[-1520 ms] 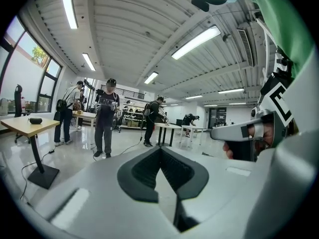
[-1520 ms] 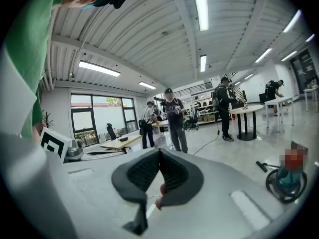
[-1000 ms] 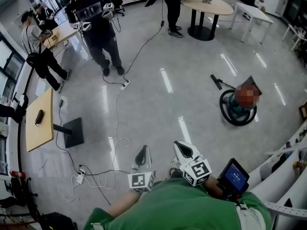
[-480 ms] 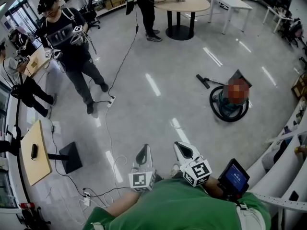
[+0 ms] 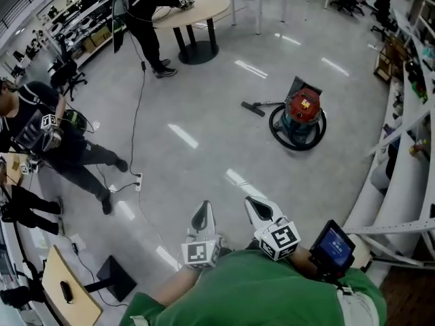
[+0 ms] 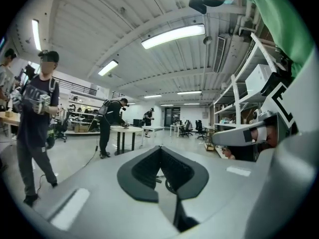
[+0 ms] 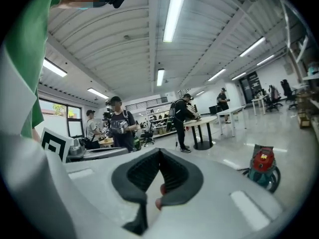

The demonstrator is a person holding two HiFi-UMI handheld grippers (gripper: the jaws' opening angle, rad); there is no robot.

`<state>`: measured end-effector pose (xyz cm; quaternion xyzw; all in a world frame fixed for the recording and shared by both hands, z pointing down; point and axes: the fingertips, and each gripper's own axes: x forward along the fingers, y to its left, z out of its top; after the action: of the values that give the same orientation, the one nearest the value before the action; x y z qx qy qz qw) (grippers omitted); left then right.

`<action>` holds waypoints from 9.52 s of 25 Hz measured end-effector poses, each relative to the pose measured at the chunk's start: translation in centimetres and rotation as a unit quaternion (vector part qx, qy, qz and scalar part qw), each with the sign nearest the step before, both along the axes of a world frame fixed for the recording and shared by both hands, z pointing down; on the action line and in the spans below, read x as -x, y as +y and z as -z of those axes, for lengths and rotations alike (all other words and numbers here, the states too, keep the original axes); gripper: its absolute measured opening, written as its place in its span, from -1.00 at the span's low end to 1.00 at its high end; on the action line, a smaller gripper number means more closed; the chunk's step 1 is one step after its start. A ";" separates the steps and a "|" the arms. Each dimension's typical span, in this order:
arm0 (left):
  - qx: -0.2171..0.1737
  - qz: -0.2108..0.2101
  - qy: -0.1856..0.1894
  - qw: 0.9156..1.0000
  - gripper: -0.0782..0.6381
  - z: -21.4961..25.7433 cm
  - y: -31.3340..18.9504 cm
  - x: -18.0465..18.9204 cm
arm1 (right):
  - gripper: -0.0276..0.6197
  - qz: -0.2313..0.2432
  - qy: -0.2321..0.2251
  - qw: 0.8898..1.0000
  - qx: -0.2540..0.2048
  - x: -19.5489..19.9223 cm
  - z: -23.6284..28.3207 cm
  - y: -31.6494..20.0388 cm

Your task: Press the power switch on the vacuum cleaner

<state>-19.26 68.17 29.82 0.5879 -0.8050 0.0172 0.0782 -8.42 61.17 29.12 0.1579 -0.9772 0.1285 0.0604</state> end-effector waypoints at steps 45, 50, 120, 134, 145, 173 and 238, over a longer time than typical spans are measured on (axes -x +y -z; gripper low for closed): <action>-0.019 -0.308 -0.012 0.951 -0.76 1.8 -27.3 -14.3 | -0.91 -0.302 -0.016 0.953 -0.015 -14.8 1.0 -20.7; -0.015 -0.318 -0.008 0.948 -0.76 0.7 -29.9 -14.5 | -0.91 -0.309 -0.014 0.951 -0.009 -14.7 0.1 -23.1; 0.099 -0.332 -0.014 0.938 -0.76 -10.4 -81.9 -11.7 | -0.91 -0.340 0.077 0.936 0.057 -15.0 -11.5 -76.7; 0.156 -0.364 0.001 0.918 -0.76 -19.4 -88.7 -10.9 | -0.91 -0.336 0.136 0.927 0.097 -12.7 -21.5 -82.8; 0.211 -0.372 0.009 0.904 -0.76 -28.1 -90.5 -10.6 | -0.91 -0.318 0.175 0.924 0.119 -11.2 -30.2 -85.3; 0.275 -0.368 0.036 0.888 -0.76 -44.4 -91.5 -8.4 | -0.91 -0.264 0.313 0.895 0.176 -10.2 -55.5 -86.3; 0.213 -0.386 -0.009 0.897 -0.76 -31.7 -92.2 -12.3 | -0.91 -0.305 0.237 0.912 0.139 -16.2 -37.9 -87.7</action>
<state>-6.96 -24.07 61.50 0.8217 -0.4924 0.2226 0.1813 7.81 -26.57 66.99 0.4644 -0.8106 0.2345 0.2690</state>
